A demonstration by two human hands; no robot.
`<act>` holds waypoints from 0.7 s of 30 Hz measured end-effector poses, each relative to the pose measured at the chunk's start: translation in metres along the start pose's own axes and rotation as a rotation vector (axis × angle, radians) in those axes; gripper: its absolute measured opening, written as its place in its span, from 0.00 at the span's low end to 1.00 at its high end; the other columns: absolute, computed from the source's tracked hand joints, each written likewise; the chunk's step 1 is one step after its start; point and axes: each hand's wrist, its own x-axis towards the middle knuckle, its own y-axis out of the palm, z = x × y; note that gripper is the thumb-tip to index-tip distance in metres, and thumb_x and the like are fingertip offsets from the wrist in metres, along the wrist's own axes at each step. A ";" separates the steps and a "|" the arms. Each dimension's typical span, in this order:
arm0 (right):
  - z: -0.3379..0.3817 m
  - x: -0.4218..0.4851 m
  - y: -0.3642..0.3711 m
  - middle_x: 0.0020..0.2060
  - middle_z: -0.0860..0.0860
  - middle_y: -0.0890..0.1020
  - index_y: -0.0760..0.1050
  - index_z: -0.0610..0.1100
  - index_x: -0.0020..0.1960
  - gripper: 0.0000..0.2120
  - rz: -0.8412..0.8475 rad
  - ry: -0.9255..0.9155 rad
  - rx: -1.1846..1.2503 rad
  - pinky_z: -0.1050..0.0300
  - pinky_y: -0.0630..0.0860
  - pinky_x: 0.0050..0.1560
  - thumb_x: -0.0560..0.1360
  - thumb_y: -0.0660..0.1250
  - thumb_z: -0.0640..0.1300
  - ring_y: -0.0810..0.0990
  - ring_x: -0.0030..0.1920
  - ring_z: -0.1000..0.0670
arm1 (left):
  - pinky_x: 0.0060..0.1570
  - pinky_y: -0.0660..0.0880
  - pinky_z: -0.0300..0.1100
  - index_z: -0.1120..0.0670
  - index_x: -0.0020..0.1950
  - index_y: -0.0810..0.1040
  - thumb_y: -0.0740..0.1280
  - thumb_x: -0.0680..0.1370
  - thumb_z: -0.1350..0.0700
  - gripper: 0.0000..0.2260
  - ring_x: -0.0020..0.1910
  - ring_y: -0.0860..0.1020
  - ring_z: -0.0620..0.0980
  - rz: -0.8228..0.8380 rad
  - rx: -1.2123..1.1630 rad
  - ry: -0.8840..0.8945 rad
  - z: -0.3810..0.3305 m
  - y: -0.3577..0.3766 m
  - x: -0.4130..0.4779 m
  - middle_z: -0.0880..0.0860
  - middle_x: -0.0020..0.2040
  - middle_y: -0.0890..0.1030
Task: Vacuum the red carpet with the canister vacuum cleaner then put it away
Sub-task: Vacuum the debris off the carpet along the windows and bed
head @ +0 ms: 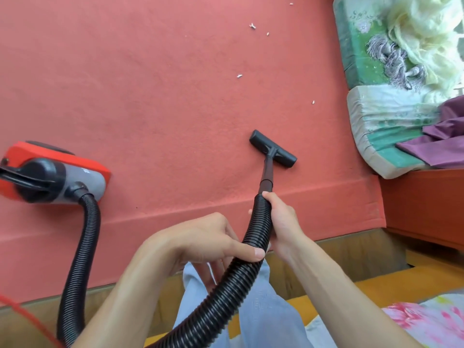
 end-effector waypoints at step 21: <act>0.026 0.011 -0.016 0.38 0.40 0.81 0.76 0.38 0.53 0.13 0.010 -0.014 0.027 0.51 0.78 0.40 0.78 0.65 0.48 0.79 0.33 0.44 | 0.54 0.82 0.52 0.48 0.50 0.85 0.69 0.73 0.34 0.19 0.43 0.85 0.47 -0.337 -0.156 0.170 0.028 0.040 0.008 0.48 0.42 0.87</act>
